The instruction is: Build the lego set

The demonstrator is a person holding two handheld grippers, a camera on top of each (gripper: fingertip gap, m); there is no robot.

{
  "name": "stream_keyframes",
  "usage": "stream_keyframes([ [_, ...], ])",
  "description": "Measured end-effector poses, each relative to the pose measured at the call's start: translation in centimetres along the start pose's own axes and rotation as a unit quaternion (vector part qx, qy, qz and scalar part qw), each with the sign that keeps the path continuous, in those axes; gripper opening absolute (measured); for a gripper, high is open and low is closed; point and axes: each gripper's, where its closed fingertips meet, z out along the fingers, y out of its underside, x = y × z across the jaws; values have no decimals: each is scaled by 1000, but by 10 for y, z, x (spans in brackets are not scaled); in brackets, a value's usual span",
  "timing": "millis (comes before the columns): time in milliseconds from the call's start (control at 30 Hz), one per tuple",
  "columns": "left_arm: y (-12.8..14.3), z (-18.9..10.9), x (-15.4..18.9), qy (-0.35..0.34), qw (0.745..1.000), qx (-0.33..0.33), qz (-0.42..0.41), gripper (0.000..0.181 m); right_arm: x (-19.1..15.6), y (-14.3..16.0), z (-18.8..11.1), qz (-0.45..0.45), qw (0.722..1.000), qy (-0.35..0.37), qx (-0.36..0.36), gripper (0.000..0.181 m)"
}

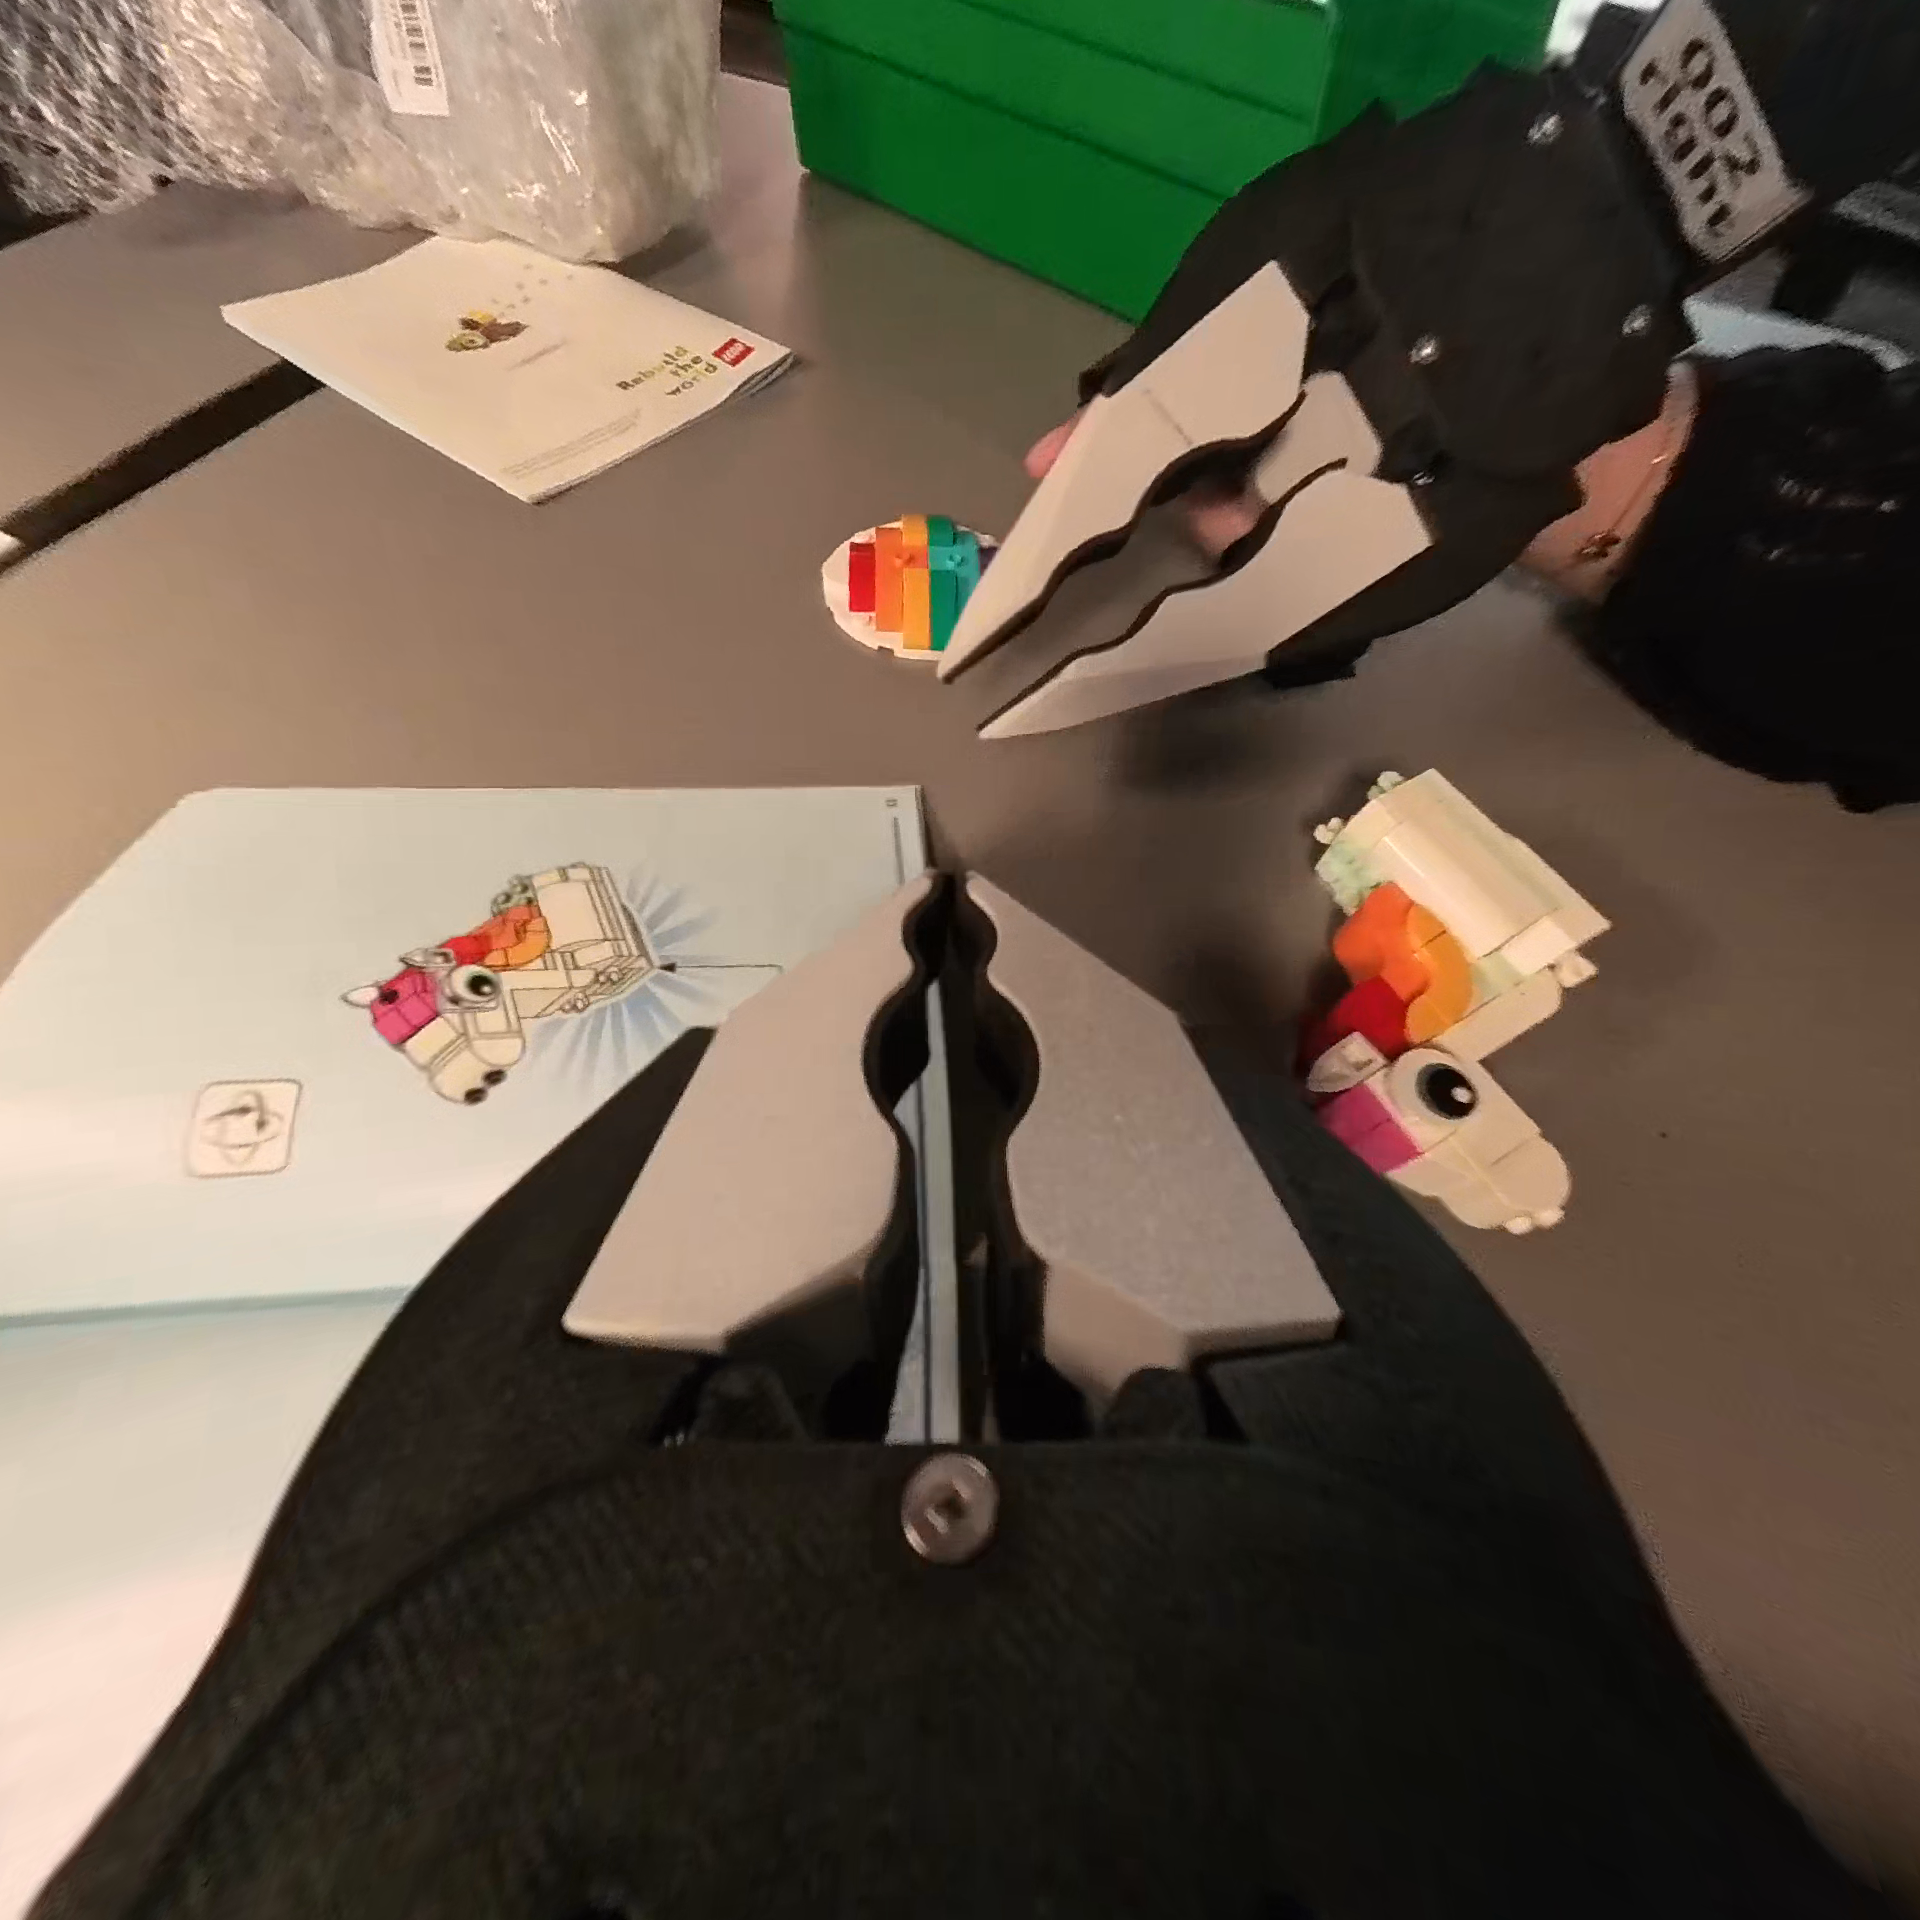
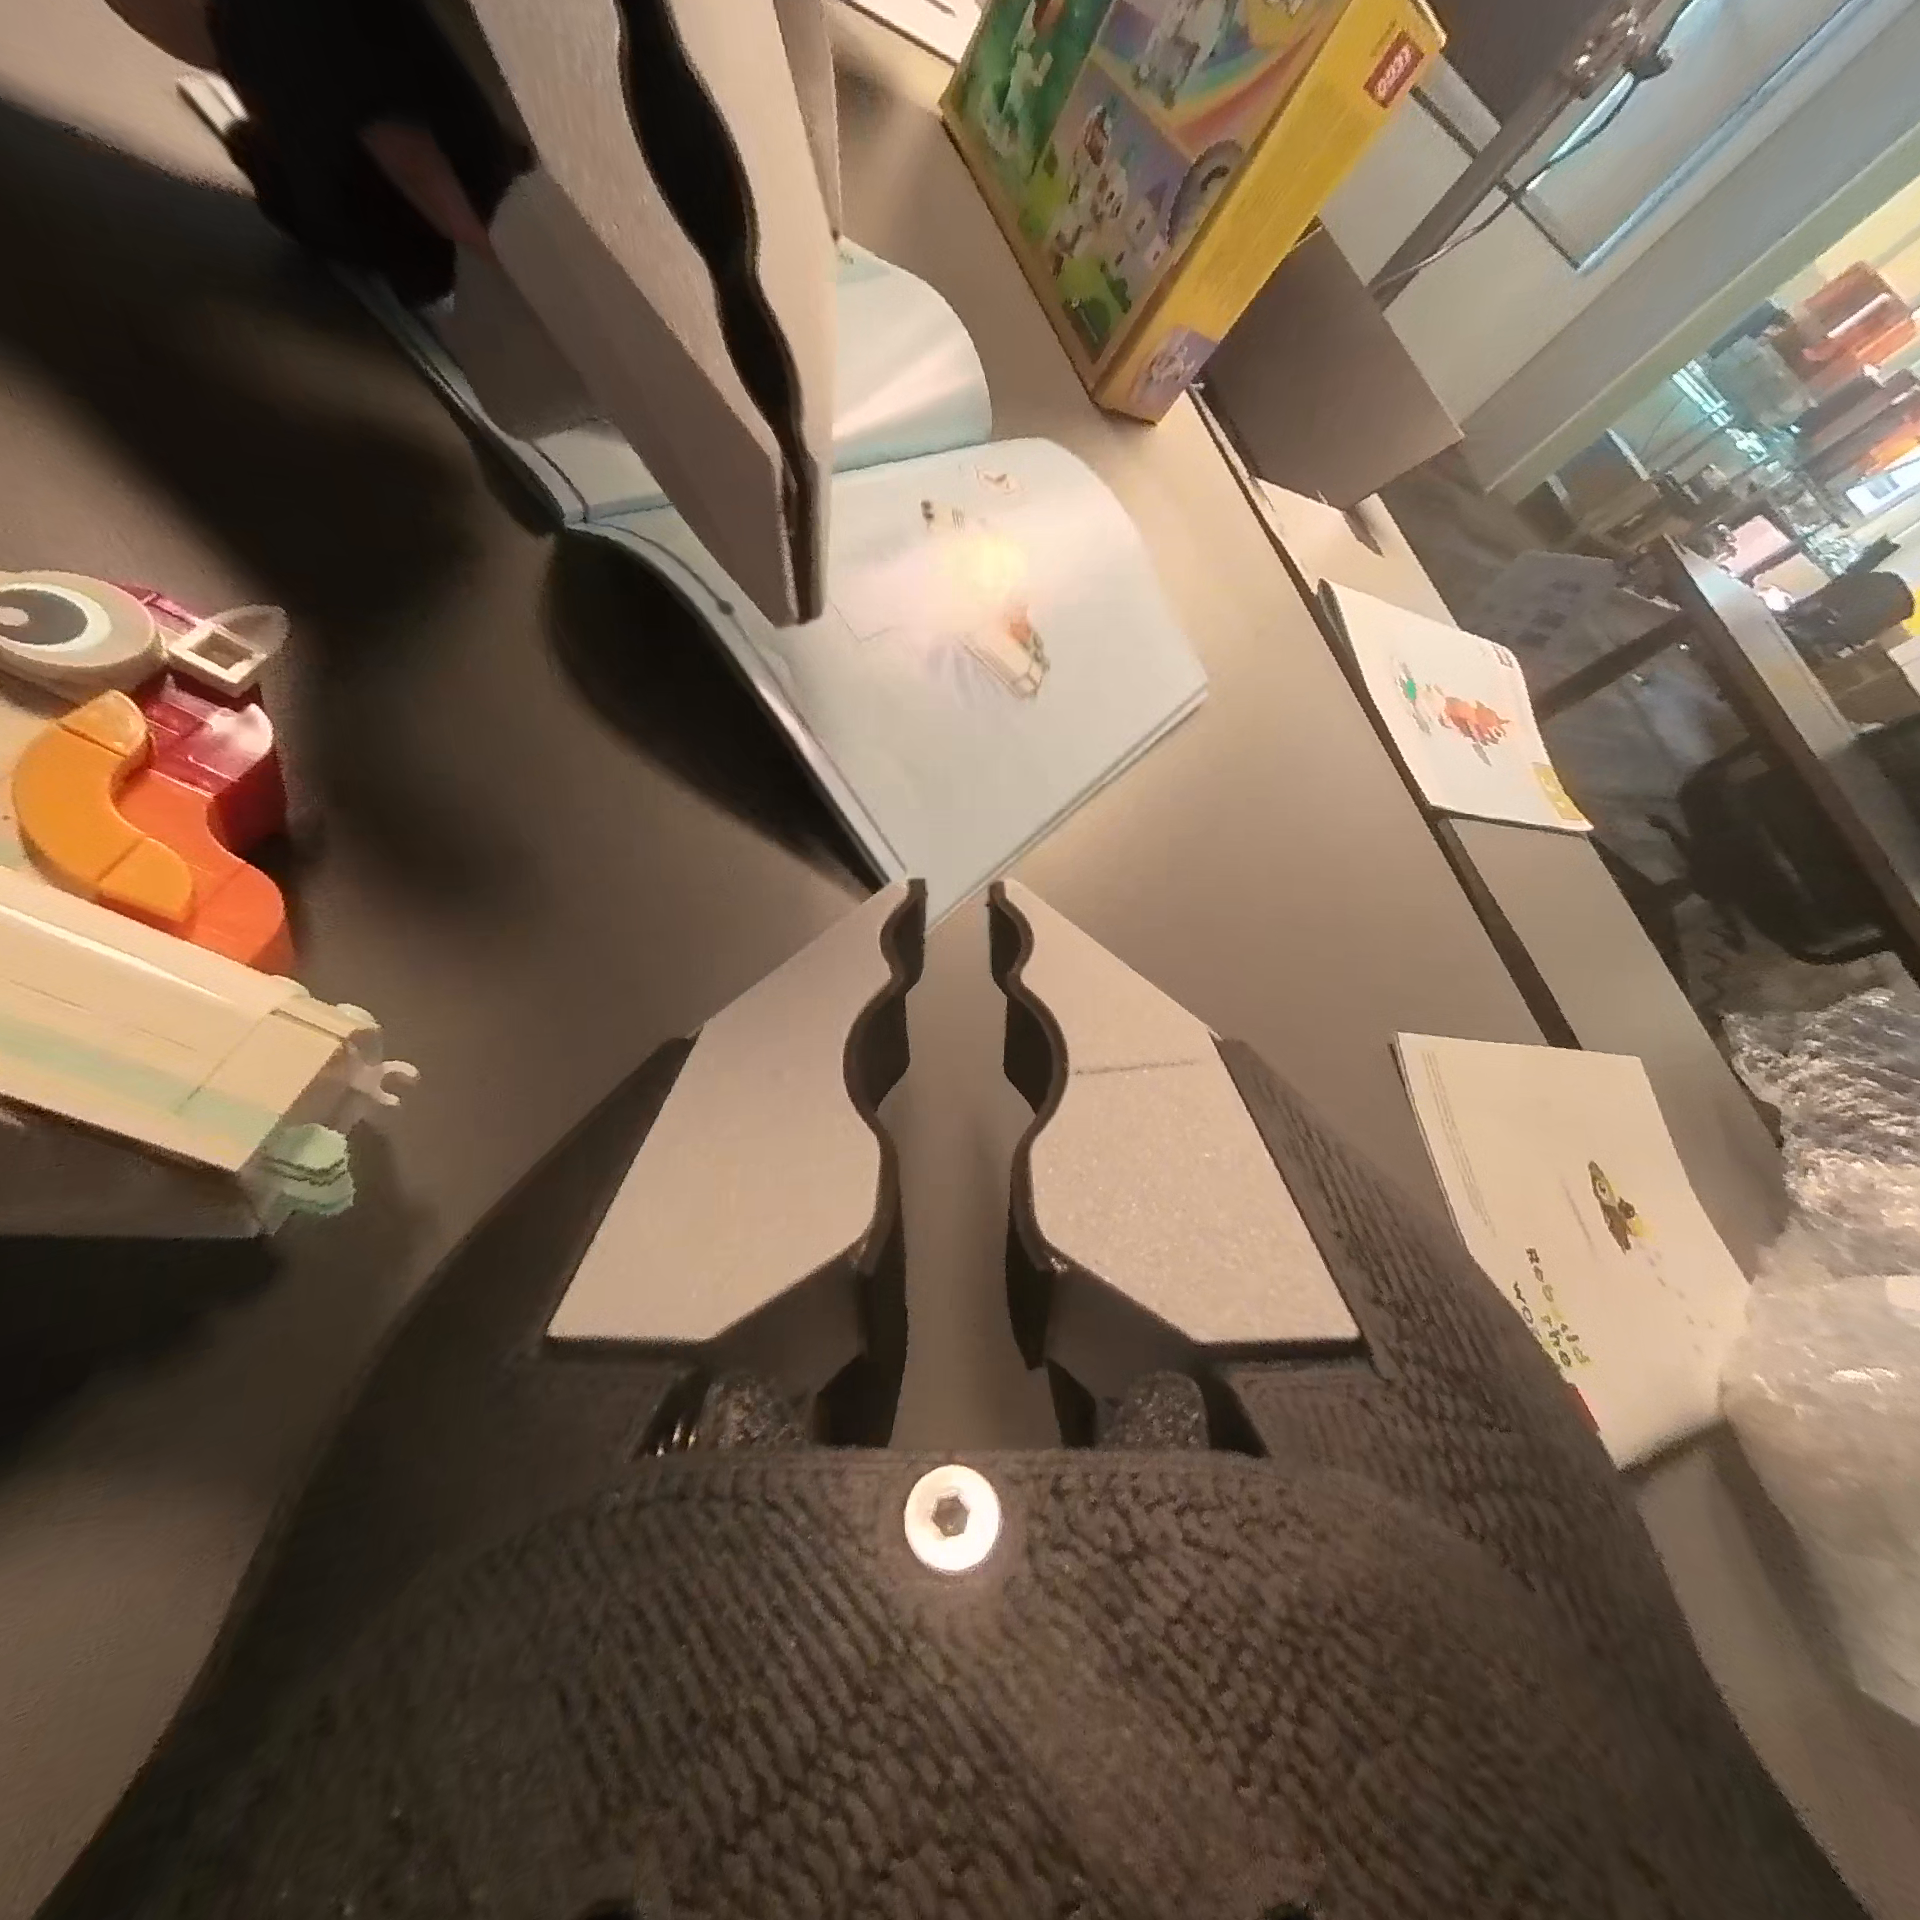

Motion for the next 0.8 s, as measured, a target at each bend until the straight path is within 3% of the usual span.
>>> stream_keyframes([
  [33,0,1,-3,-19,1000,-1,14,0,-1,1,1,-2,1000,0,-2,11],
  [67,-1,1,-8,-43,999,0,29,6,-2,2,2,-3,1000,-2,-5,11],
  [133,0,3,-13,-79,995,-5,55,36,-3,4,3,-9,1000,-2,-15,12],
  [200,4,6,-15,-94,993,-22,69,41,-4,5,4,-15,1000,-3,-20,13],
  [400,15,14,-17,-109,988,-69,87,41,-5,6,5,-19,1000,-3,-25,13],
  [800,24,19,-17,-112,984,-102,96,20,-6,8,7,-23,999,-5,-32,13],
])
